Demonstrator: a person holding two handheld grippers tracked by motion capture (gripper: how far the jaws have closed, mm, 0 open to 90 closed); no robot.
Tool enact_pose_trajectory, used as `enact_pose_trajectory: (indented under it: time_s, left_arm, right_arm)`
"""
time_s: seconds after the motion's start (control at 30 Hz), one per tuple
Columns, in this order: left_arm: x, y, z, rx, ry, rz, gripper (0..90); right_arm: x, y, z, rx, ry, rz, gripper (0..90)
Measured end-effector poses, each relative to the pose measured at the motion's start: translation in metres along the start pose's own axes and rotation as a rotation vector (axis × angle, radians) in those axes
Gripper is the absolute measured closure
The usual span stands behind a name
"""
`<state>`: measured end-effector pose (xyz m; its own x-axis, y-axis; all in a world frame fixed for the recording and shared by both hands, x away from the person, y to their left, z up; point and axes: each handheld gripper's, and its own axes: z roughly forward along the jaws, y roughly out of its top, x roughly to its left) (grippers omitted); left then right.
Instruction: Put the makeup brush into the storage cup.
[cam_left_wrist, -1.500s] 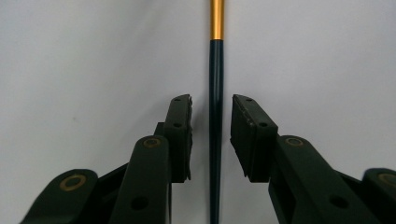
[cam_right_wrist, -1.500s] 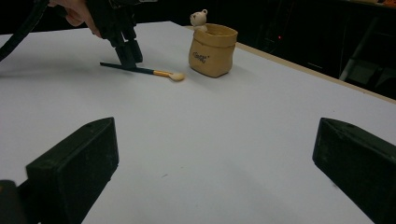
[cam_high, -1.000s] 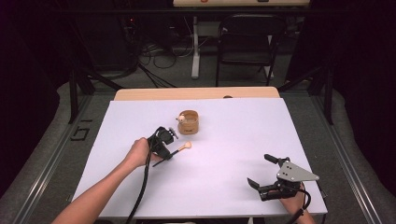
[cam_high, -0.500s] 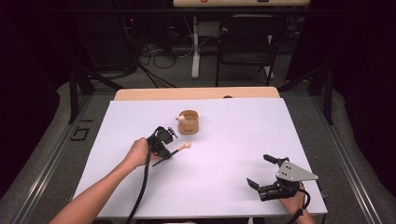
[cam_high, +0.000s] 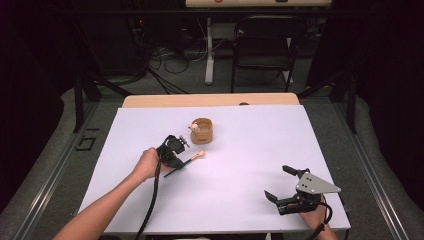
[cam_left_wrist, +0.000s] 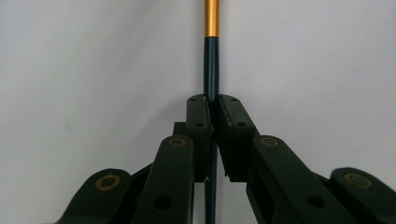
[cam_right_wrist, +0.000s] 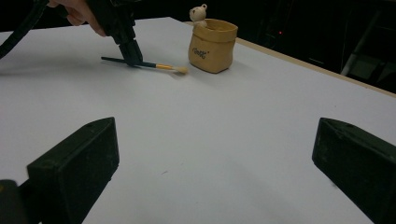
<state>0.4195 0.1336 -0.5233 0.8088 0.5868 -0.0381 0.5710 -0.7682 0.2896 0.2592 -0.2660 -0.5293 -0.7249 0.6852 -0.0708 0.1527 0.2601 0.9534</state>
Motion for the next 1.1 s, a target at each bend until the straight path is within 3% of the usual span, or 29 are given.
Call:
enact_pose_trajectory:
  time_s: [0.23, 0.7, 0.9, 1.1]
  left_arm:
    - [-0.003, -0.002, -0.009, -0.05, -0.004, 0.013, 83.6]
    - [-0.006, -0.008, -0.023, -0.198, -0.047, 0.009, 83.7]
    - [-0.011, -0.013, -0.03, -0.294, -0.072, 0.002, 83.7]
    - [-0.015, -0.014, -0.033, -0.35, -0.087, 0.009, 83.7]
  right_arm:
    - [-0.001, 0.0, 0.001, 0.008, -0.002, 0.004, 0.0]
    - [-0.002, -0.001, 0.004, 0.03, -0.013, 0.027, 0.0]
    - [-0.004, -0.002, 0.005, 0.034, -0.014, 0.053, 0.0]
    - [-0.003, -0.001, 0.007, 0.042, -0.013, 0.063, 0.0]
